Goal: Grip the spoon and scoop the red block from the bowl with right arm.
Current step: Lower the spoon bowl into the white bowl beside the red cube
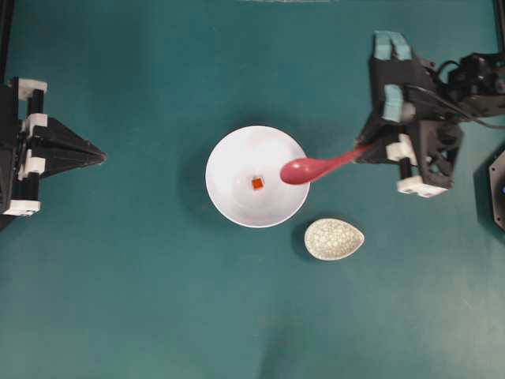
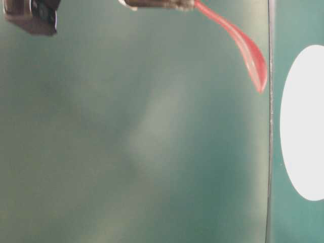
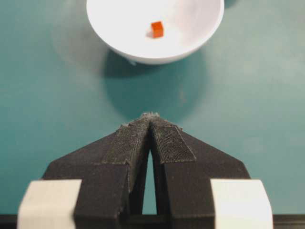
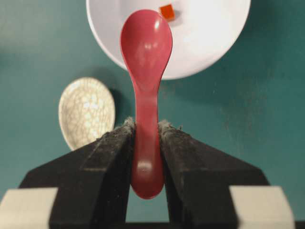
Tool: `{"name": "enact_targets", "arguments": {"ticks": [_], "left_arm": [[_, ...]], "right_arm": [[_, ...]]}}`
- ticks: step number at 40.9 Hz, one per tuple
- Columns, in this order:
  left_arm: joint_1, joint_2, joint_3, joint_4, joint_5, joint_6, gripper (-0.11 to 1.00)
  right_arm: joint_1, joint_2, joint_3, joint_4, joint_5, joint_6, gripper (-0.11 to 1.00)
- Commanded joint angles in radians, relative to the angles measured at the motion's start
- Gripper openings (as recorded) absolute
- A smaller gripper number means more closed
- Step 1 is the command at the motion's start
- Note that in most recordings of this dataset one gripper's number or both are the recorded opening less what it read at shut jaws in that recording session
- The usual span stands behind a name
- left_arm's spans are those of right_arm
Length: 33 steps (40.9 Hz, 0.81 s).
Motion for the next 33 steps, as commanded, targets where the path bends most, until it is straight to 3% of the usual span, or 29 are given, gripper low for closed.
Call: {"name": "enact_targets", "arguments": {"ticks": [1,21,33], "left_arm": [[0.003,0.005,-0.018,0.002,-0.006,0.000,-0.01],[0.003,0.003,-0.018,0.002,-0.008,-0.002,-0.01],[0.003,0.000,-0.020,0.003,-0.006,-0.002,-0.01]], "right_arm": [[-0.005,0.020,-0.048,-0.008,0.002,0.012,0.25],[-0.005,0.207,-0.212,-0.071,0.149,0.098,0.25],[-0.003,0.281,-0.250,-0.077,0.175,0.103,0.25]]}}
